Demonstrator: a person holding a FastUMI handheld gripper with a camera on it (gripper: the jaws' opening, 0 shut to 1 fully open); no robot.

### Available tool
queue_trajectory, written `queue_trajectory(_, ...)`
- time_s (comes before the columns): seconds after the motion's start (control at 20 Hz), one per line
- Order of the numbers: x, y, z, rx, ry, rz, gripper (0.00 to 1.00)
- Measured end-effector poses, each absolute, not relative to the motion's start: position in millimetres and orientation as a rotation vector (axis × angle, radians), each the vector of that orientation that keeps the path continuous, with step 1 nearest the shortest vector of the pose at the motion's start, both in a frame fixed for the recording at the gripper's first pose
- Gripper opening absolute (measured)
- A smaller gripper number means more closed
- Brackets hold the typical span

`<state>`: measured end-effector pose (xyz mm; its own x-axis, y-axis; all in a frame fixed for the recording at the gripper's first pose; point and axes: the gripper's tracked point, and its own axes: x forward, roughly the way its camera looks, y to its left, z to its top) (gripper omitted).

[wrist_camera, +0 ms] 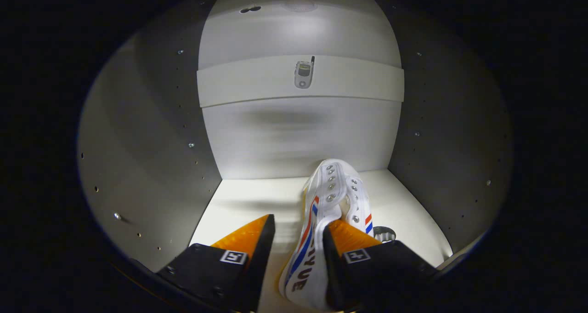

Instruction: Open the shoe cabinet door, grab the shoes and put them into the shoe cabinet, then close the shoe cabinet door.

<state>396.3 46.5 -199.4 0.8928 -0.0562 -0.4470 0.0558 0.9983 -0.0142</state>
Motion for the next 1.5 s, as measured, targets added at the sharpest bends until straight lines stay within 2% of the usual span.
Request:
queue_trajectory(0.05,391,49,-200,-0.008,0.468,-0.060,0.73)
queue_trajectory(0.15,385,51,-199,-0.006,0.470,-0.058,0.86)
queue_trajectory(0.2,382,52,-197,-0.001,0.469,-0.062,0.89)
queue_trajectory(0.25,379,53,-194,0.004,0.462,-0.063,0.97)
queue_trajectory(0.3,378,53,-191,0.013,0.452,-0.063,1.00)
queue_trajectory(0.85,298,56,-137,0.024,0.362,-0.090,0.98)
queue_trajectory(1.25,185,42,-85,0.044,0.240,-0.111,0.98)
queue_trajectory(1.5,102,38,-63,0.082,0.201,-0.068,0.98)
